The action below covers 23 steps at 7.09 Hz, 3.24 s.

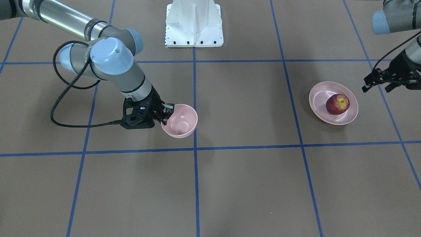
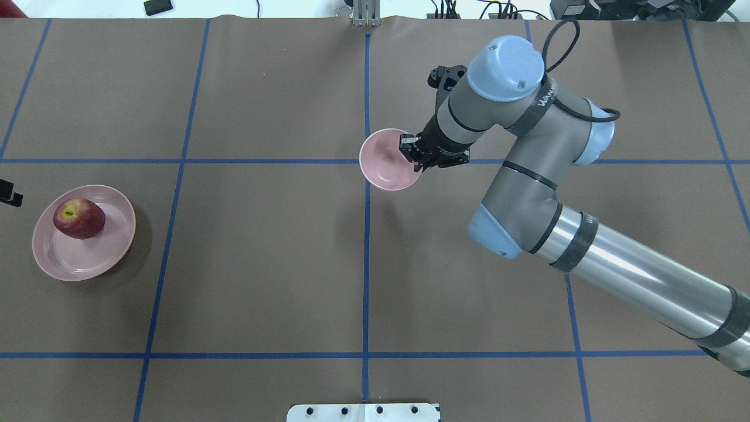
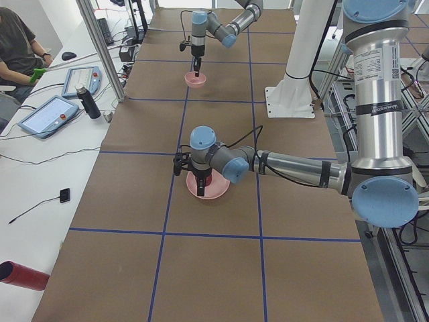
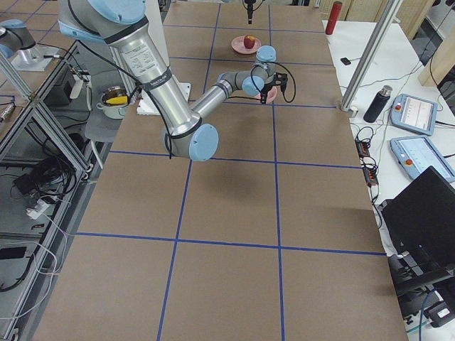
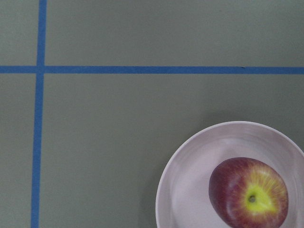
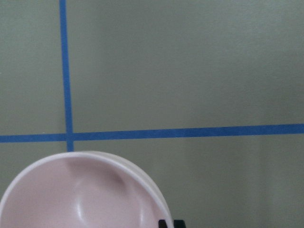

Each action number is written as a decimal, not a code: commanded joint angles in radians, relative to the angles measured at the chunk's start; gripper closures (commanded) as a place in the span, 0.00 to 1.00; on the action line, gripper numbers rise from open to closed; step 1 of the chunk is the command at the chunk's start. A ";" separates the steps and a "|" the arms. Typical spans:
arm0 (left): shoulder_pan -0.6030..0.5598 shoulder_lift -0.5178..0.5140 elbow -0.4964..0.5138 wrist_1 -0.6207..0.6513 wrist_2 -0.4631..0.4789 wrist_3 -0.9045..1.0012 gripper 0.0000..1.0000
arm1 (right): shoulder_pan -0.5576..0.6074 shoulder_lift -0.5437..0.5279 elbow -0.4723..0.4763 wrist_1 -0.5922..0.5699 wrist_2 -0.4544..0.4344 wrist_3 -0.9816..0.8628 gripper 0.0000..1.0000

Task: Move apple from plate to bowl
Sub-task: 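Slide the pink bowl to center with right gripper while left reaches the apple, then release the bowl and withdraw the right gripper while the left lifts the apple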

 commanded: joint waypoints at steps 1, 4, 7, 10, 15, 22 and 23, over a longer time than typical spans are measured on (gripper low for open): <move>0.066 -0.017 -0.001 -0.017 0.060 -0.079 0.02 | -0.010 0.086 -0.104 -0.007 -0.009 0.107 1.00; 0.158 -0.033 -0.008 -0.017 0.125 -0.176 0.02 | -0.010 0.103 -0.166 -0.005 -0.009 0.109 1.00; 0.211 -0.085 0.007 -0.014 0.168 -0.223 0.02 | -0.010 0.104 -0.186 -0.002 -0.010 0.109 1.00; 0.235 -0.088 0.028 -0.011 0.202 -0.223 0.02 | -0.012 0.107 -0.190 0.000 -0.010 0.109 0.70; 0.244 -0.118 0.076 -0.016 0.201 -0.228 0.02 | 0.052 0.020 -0.081 0.036 0.067 0.107 0.00; 0.245 -0.118 -0.035 0.116 0.137 -0.228 1.00 | 0.215 -0.370 0.217 0.030 0.166 -0.151 0.00; 0.247 -0.156 -0.138 0.289 0.133 -0.230 1.00 | 0.235 -0.453 0.253 0.035 0.166 -0.254 0.00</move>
